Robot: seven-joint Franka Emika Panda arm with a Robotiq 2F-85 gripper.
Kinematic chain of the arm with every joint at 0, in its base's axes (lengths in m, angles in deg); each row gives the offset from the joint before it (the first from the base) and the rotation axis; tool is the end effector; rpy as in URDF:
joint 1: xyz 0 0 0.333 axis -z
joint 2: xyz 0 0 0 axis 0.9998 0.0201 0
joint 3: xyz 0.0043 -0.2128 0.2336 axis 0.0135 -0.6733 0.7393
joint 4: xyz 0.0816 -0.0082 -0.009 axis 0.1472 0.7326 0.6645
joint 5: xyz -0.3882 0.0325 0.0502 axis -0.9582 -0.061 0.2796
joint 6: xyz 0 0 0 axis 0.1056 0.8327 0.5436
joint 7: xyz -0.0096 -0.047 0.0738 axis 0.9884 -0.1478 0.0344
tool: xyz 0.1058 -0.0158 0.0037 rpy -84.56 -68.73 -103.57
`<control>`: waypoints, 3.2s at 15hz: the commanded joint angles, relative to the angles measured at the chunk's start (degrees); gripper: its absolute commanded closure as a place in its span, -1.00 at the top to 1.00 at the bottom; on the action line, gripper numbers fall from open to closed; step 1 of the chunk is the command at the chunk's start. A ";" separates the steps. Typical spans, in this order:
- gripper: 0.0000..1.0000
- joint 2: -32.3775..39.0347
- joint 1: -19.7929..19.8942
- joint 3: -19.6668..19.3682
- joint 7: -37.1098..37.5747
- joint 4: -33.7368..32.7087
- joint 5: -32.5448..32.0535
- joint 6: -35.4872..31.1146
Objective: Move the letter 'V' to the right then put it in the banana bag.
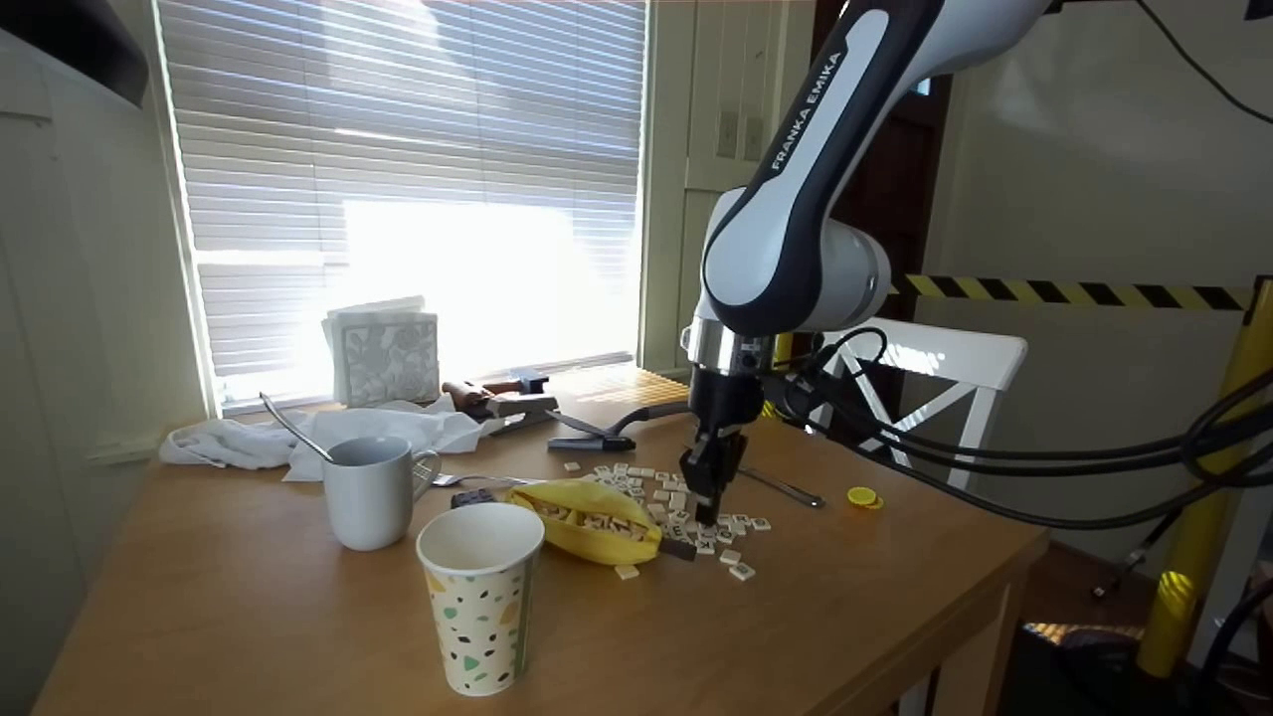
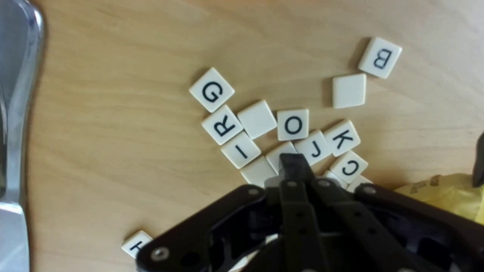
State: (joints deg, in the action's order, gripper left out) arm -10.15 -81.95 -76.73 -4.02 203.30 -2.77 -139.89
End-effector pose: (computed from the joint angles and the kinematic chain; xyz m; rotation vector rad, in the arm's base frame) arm 0.5443 -0.0318 0.1248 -3.0695 -0.1614 -0.0875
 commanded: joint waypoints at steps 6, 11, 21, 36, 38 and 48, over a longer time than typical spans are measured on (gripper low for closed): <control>-1.00 2.31 1.13 0.84 0.07 -1.74 -1.81 -1.09; -1.00 3.18 1.44 1.04 0.01 -2.86 -1.56 -0.96; -1.00 6.48 3.45 0.98 0.00 -8.27 -1.13 0.10; -1.00 6.80 8.10 0.03 4.61 -7.21 1.77 -0.18; -1.00 6.76 8.48 -0.24 5.92 -7.03 2.50 -0.26; -1.00 5.35 6.56 -5.04 16.59 -3.94 4.35 0.31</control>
State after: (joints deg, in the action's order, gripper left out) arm -6.15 -73.56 -78.32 8.28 196.77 0.68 -139.53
